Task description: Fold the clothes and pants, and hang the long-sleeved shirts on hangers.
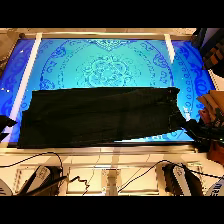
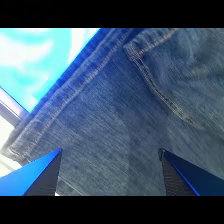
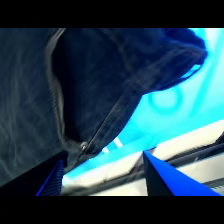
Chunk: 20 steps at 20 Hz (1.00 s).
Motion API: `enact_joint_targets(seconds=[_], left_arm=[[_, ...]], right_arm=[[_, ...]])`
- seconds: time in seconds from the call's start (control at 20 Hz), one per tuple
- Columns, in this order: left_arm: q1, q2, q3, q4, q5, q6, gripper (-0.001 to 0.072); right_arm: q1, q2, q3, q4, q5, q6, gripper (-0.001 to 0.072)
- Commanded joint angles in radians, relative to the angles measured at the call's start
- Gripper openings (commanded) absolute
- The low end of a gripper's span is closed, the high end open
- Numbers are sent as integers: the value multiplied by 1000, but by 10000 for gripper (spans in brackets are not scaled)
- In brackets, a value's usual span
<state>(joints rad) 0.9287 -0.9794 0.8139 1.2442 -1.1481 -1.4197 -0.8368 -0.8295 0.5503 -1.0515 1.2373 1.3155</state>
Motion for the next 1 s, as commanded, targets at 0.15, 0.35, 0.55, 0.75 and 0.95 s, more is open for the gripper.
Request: enact_joint_targets(seconds=[0.15,0.35,0.55,0.75,0.95], left_arm=[[8,-27,-12,1,64,-8,697],[8,-52,-12,5,30,-27,697],[9,-52,-12,29,21,-68,697],[9,-57,-13,196,-26,-123,697],[17,-64,-57,272,-34,-137,684]], right_arm=[[0,-13,-58,-38,-194,345,688],[17,-122,-136,87,-300,322,686],[93,-185,-138,192,-439,177,598],[138,-190,-138,191,-521,173,52],[154,-190,-138,188,-502,115,40]])
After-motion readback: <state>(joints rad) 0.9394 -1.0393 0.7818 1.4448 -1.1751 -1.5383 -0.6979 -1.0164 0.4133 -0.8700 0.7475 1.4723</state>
